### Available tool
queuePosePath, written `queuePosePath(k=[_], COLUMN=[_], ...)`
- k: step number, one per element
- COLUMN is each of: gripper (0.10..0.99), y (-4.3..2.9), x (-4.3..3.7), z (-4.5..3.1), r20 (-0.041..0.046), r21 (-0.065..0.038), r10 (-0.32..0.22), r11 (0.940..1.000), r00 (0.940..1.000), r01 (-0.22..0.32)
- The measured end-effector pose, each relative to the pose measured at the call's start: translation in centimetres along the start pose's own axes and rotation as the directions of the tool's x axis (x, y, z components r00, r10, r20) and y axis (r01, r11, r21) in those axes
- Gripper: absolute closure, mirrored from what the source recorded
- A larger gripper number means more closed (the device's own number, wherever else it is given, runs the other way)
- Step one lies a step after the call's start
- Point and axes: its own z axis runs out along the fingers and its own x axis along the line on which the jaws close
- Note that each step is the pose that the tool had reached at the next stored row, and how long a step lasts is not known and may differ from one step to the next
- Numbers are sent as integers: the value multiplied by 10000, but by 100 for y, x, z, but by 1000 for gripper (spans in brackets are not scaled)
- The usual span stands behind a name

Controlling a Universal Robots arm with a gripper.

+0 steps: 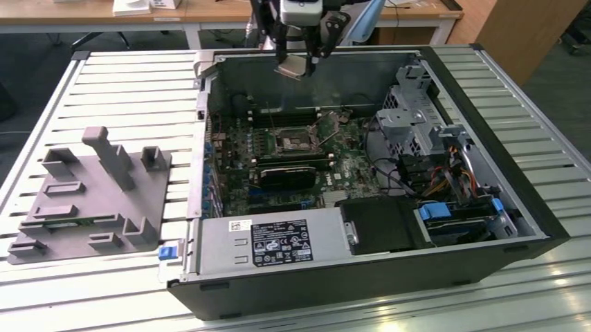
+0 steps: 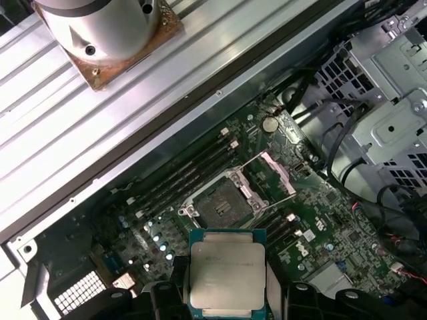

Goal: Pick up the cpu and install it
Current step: 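Place the cpu into insertion slot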

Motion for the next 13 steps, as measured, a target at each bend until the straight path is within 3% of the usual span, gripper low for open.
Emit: queuePosePath(k=[13], gripper=[545], y=[0], x=[0], z=[4], r20=[58], r21=[-23], r10=[894], r11=[9960], r00=[9960], r01=[-893])
